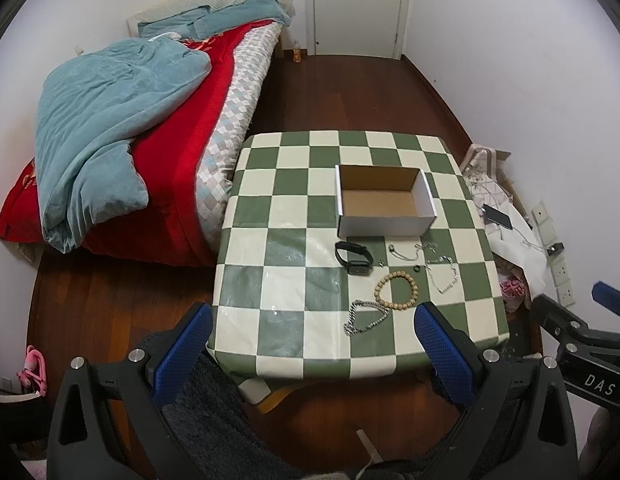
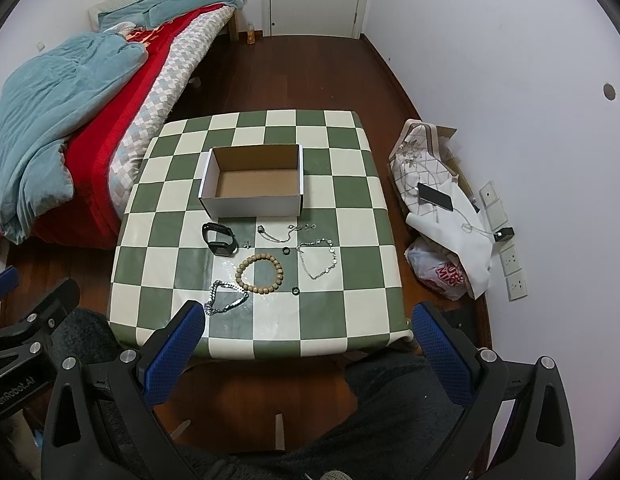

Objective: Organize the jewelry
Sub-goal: 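Grasp the thick silver chain bracelet with the left tool while the right tool grasps the thin silver link chain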

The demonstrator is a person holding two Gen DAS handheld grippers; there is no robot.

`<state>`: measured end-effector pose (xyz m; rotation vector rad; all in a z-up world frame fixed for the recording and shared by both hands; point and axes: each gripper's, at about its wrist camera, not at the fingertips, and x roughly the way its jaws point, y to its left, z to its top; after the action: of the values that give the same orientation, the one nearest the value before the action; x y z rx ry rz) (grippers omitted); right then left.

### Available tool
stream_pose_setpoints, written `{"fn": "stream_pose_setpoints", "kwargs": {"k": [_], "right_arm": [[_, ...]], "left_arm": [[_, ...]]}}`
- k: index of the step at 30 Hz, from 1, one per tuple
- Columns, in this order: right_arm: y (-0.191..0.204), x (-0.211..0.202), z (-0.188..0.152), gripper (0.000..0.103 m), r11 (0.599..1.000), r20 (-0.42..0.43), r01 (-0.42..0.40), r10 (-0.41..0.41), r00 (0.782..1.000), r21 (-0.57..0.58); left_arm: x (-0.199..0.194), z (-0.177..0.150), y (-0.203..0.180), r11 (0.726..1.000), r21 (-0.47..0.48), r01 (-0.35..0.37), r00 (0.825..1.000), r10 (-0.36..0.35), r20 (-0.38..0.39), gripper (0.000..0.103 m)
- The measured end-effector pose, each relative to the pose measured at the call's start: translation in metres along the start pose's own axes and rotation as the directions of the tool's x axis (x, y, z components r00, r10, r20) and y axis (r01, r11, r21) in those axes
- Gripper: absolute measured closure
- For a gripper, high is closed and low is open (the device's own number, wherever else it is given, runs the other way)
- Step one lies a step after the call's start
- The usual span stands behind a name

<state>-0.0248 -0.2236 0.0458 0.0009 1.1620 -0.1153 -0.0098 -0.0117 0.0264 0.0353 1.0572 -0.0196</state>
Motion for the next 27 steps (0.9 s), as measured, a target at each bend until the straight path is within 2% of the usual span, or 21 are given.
{"fn": "stream_pose_setpoints", "kwargs": {"k": [6,10,14,16,22,27], "right_arm": [[-0.008,0.018,0.002,0.0,0.999,-0.021,-0.007,0.008,1.0,0.032],[-0.013,0.057,-0.006,0.0,0.998,-0.039,0.025,-0.022,0.999,0.056],[-0.024,0.096,-0.006,0.0,0.994,-0.073,0.056,-0.049,0.996,0.098],[-0.033,0.125,-0.009,0.0,0.992,-0.106,0.05,-0.038,0.994,0.116],[-0.06,0.2,-0.023,0.018,0.981,-0.19,0.03,0.008,0.982,0.192],[-0.086,0.252,-0.028,0.027,0.955,-0.208,-0.028,0.094,0.974,0.297]], "left_arm": [[0.031,0.007,0.002,0.995,0.023,-0.101,0.994,0.1,0.037,0.0],[0.07,0.003,-0.003,0.986,0.062,-0.156,0.988,0.155,0.017,0.0],[0.123,-0.009,-0.023,0.961,0.165,-0.223,0.972,0.231,-0.032,0.0],[0.147,-0.017,-0.031,0.956,0.201,-0.214,0.971,0.231,-0.063,0.0],[0.207,-0.036,-0.053,0.922,0.308,-0.235,0.951,0.283,-0.121,0.0],[0.251,-0.044,-0.056,0.934,0.297,-0.199,0.941,0.267,-0.209,0.005]]}}
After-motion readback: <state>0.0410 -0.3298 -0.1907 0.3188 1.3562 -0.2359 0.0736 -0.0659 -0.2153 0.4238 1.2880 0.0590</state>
